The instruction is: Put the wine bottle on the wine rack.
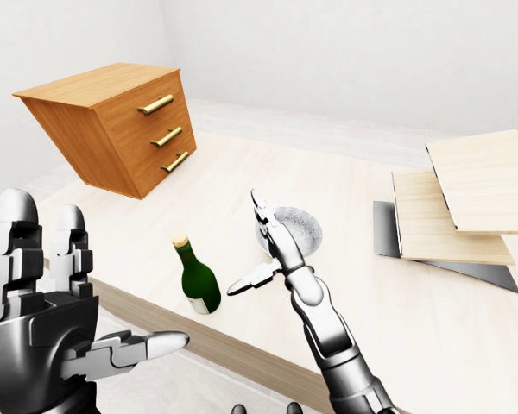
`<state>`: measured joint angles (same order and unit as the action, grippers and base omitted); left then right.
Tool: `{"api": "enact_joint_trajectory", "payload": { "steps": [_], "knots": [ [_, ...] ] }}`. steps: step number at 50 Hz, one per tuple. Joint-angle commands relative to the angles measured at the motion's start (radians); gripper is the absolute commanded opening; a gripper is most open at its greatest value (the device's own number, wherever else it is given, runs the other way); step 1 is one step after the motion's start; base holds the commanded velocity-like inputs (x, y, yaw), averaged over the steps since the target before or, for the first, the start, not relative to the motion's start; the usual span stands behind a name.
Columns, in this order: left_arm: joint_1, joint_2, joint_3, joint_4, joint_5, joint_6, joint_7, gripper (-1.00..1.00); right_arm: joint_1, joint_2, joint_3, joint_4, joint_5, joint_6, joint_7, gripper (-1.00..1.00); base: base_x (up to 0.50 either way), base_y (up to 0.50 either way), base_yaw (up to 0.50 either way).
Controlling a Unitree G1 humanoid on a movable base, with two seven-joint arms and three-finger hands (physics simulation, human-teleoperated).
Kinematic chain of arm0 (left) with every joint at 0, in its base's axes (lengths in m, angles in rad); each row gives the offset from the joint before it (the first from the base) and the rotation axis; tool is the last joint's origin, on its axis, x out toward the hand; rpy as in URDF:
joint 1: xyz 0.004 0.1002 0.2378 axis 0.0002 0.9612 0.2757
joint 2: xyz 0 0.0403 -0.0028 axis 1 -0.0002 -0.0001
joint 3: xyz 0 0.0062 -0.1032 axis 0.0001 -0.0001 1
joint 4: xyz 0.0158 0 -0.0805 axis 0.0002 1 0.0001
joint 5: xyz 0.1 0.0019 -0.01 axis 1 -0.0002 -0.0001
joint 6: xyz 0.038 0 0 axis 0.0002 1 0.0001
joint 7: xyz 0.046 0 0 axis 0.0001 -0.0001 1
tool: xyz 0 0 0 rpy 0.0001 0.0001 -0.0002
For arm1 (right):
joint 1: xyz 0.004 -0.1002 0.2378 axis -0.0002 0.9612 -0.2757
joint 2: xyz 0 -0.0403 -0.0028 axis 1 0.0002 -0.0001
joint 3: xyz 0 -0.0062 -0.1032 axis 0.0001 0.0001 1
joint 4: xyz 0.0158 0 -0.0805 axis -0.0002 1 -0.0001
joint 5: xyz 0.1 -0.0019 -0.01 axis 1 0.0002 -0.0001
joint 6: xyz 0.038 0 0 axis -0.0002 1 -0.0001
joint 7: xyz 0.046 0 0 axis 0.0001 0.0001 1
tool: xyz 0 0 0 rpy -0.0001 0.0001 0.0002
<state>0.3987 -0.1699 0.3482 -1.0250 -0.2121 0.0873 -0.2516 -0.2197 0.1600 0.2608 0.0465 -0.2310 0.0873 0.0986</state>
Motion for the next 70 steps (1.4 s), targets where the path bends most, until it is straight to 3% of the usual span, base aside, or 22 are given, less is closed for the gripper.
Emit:
{"api": "enact_joint_trajectory", "payload": {
  "steps": [1,16,70],
  "knots": [
    [-0.007,-0.007,0.002,0.002,0.007,0.0,-0.007,1.0,-0.032,0.03,0.01,0.067,-0.008,0.0,0.004,1.0,0.0,0.0,0.0],
    [0.003,0.008,-0.014,-0.016,0.001,0.0,0.015,1.0,-0.023,0.062,0.053,0.105,-0.051,0.0,0.013,1.0,0.0,0.0,0.0],
    [-0.006,-0.004,0.009,0.023,-0.008,0.0,-0.009,1.0,-0.21,0.186,0.034,0.289,-0.066,0.0,0.008,1.0,0.0,0.0,0.0]
  ]
}}
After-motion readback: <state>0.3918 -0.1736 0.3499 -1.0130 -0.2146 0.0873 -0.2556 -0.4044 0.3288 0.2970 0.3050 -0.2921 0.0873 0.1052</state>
